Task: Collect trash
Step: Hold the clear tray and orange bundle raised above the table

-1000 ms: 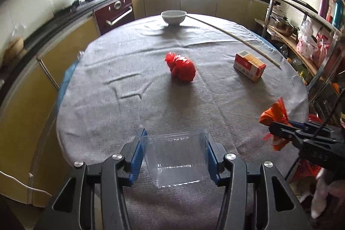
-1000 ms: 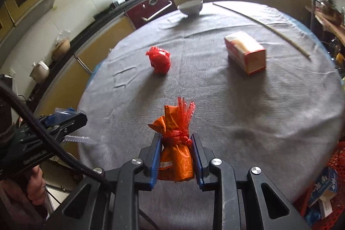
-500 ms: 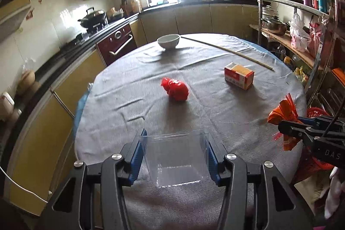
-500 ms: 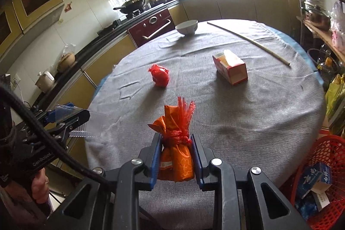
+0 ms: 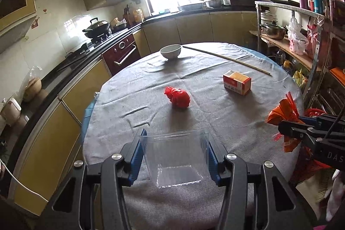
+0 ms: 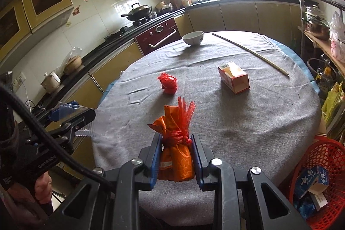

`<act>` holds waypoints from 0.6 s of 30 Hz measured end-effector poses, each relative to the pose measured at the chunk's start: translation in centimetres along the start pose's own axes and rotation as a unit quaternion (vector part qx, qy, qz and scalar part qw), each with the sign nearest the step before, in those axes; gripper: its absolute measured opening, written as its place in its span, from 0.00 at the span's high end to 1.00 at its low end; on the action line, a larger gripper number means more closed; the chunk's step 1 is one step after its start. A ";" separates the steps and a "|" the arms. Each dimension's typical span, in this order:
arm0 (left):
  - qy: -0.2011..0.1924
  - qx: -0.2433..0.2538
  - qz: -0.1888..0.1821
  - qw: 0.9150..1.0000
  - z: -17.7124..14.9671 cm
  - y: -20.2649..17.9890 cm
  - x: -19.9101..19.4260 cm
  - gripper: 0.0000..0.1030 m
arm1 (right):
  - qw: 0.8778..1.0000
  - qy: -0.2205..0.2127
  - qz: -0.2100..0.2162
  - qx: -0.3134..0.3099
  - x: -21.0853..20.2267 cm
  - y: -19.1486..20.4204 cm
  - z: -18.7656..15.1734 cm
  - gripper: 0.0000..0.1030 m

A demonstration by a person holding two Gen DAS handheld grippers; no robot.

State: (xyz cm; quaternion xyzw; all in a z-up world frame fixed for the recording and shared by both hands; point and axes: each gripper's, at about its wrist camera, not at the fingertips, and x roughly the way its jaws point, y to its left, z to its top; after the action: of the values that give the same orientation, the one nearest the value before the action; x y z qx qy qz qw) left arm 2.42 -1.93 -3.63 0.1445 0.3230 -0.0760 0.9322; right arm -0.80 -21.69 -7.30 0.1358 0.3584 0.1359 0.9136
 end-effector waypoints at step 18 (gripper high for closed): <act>-0.042 0.021 0.019 0.999 0.4 -1.0 -3.5 0.47 | 1.000 -0.022 0.020 0.011 -2.8 0.1 -0.9 0.72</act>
State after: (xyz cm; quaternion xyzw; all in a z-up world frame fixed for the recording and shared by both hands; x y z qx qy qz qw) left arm -0.32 -2.85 -1.35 0.1668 0.2787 -0.0713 0.9431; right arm -3.37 -22.45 -6.16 0.1554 0.3371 0.1470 0.9168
